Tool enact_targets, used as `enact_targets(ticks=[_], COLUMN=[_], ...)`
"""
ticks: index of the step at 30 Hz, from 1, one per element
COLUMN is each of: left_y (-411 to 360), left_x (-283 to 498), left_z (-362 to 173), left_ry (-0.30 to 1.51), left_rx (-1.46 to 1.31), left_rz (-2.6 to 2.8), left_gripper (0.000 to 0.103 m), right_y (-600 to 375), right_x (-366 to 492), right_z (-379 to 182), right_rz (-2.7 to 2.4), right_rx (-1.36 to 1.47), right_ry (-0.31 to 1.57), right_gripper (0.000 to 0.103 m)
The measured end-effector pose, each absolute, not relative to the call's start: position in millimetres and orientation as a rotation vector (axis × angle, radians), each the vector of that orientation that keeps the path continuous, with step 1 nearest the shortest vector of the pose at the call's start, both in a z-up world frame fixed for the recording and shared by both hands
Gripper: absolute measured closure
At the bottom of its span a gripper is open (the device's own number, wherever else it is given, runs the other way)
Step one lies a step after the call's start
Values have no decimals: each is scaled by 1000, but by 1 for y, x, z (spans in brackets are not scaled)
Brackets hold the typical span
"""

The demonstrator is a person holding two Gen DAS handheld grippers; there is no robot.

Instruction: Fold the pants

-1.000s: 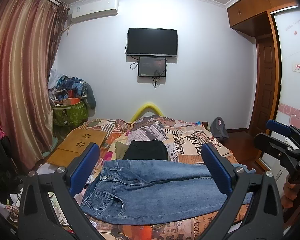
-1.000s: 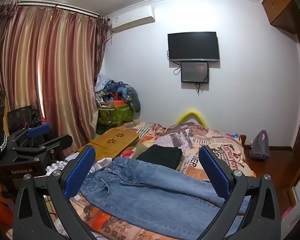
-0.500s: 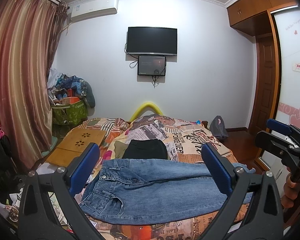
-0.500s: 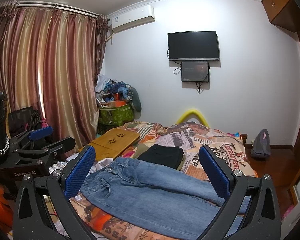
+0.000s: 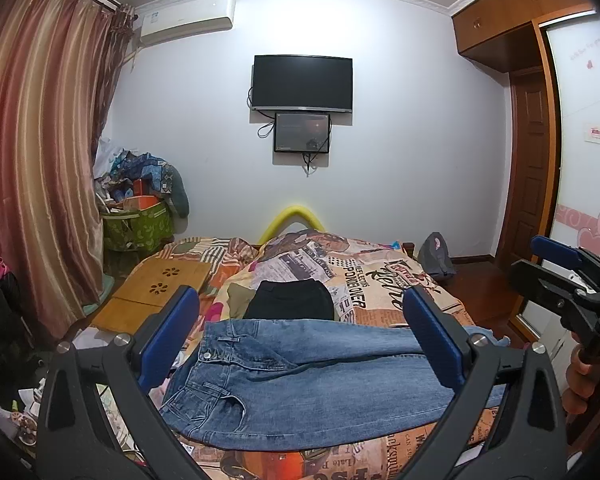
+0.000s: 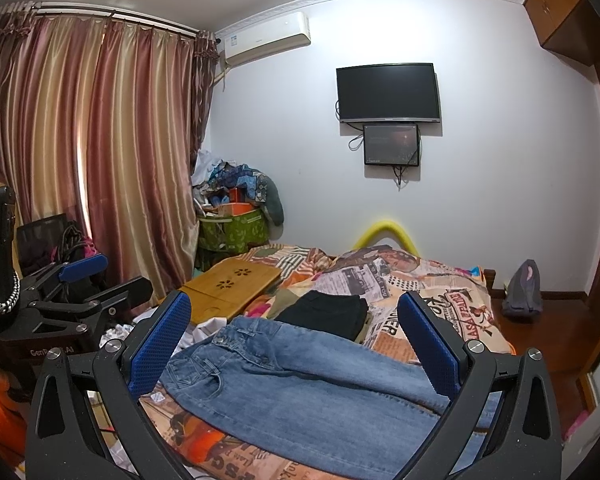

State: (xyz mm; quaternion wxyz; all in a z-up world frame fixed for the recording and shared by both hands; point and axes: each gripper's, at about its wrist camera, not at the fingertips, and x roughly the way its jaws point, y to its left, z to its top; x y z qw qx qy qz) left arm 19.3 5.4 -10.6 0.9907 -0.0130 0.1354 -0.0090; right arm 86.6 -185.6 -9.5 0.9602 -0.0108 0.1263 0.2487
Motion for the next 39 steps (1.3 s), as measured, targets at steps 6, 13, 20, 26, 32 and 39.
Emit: enact_targets(ticks=[6, 13, 20, 26, 32, 39], left_y=[5, 7, 9, 11, 22, 38], left_x=[20, 22, 23, 31, 53, 95], left_z=[-12, -13, -16, -20, -29, -50], left_ry=[270, 270, 276, 288, 324, 399], left_rx=[-35, -40, -42, -44, -78, -112], left_rz=[-20, -20, -22, -24, -18, 36], left_gripper=[0, 0, 0, 0, 0, 0], right_y=[-185, -185, -186, -188, -195, -211], right_x=[86, 87, 90, 95, 110, 142], right_z=[-9, -7, -7, -10, -19, -37], right_rz=[505, 504, 500, 491, 468, 408], right_rx=[-23, -24, -20, -19, -8, 15], right_ry=[253, 254, 261, 271, 307, 381], right_gripper=[0, 0, 0, 0, 0, 0])
